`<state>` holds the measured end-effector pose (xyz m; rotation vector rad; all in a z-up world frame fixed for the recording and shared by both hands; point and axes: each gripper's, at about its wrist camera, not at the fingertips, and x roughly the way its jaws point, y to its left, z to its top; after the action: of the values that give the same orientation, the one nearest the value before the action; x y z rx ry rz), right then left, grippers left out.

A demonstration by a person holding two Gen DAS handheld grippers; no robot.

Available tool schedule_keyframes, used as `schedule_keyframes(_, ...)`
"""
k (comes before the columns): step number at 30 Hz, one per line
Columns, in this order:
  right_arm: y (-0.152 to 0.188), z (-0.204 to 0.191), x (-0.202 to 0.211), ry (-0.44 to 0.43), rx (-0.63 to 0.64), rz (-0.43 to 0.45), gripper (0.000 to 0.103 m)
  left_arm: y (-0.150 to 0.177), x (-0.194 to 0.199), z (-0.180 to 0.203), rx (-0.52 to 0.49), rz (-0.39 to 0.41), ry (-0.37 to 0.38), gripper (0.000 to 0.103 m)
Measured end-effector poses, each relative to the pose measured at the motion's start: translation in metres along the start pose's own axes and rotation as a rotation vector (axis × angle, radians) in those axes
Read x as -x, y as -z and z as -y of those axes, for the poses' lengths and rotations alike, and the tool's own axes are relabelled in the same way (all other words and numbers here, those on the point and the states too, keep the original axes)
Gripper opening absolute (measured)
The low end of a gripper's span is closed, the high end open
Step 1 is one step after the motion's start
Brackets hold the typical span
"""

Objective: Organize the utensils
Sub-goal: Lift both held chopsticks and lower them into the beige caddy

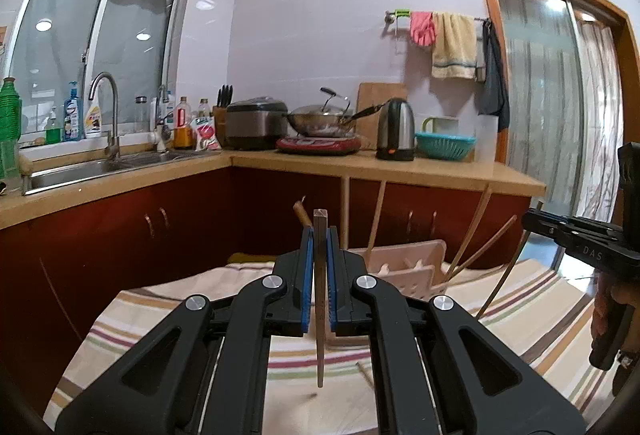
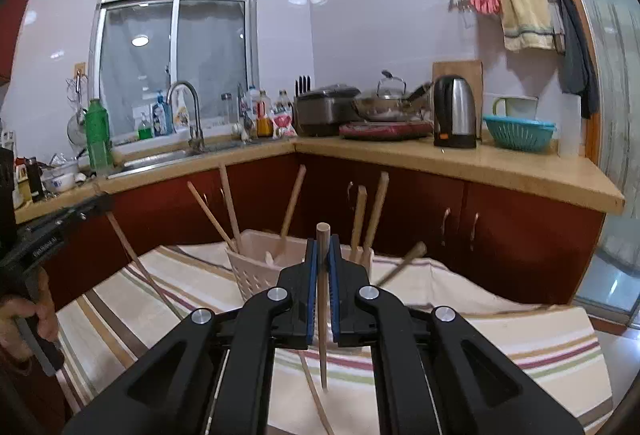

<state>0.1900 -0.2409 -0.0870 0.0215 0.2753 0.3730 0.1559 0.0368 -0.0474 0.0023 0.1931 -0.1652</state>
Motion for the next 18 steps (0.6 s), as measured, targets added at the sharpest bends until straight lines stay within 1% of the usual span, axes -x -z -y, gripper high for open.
schedule_keyframes(10, -0.046, -0.009, 0.020, -0.036, 0.020, 0.119, 0.006, -0.043, 0.005, 0.016, -0.026, 0.113, 0.061, 0.007)
schedule_keyframes(18, -0.080, -0.014, 0.018, -0.045, 0.038, 0.212, 0.006, -0.082, -0.006, 0.034, -0.043, 0.222, 0.100, 0.007)
